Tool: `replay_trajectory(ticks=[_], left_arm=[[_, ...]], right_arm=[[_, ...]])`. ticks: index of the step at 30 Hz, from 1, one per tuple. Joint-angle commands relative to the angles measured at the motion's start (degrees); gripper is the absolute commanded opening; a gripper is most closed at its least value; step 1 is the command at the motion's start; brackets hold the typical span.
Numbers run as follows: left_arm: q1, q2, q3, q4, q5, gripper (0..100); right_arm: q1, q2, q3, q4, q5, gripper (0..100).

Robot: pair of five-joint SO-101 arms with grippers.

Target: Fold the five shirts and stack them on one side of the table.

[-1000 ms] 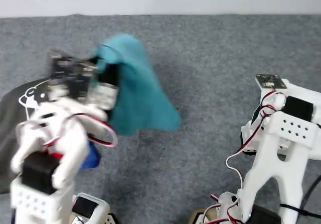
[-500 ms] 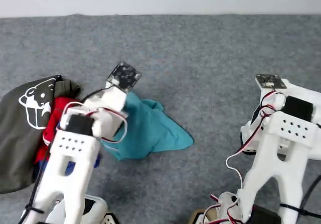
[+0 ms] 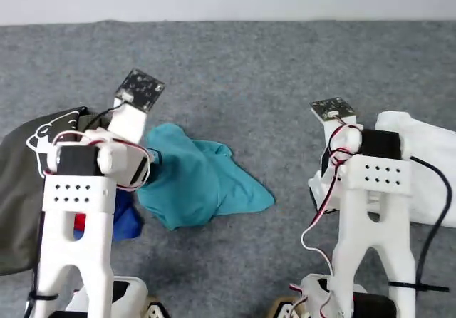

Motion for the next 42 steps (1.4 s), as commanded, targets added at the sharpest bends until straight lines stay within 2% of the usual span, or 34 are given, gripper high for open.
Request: replay_trajectory(ticks=[1,5,10,15,20,27,35,42], left_arm=[[5.98,-0.09,-7.87,8.88,-0.18,22],[15.65,0.26,-7.87,15.91,-0.35,22],[21.98,1.41,4.62,11.96,-0.44,22],[20.92,8.0,16.84,-1.76,-0.44,22],[16.44,16.79,19.12,-15.03,-0.09,22],[13.98,23.03,19.38,-23.56,-0.09,13],[14.24,24.79,18.95,-23.56,-0.44,1],[14.07,9.58,13.05,-14.07,-0.18,1]], right_arm=[[-0.75,-2.07,-0.53,1.89,-0.53,1.2],[-0.75,-2.07,-0.44,1.89,-0.53,1.2],[-0.75,-2.07,0.09,1.63,-0.53,1.2],[-0.75,-2.07,4.57,1.45,-0.53,1.2],[-0.75,-2.15,7.21,1.45,-0.53,1.2],[-0.75,-2.24,7.21,1.45,-0.53,1.2],[-0.75,-2.15,7.21,1.36,-0.53,1.2],[-0.75,-2.51,7.21,1.36,-0.53,1.2]])
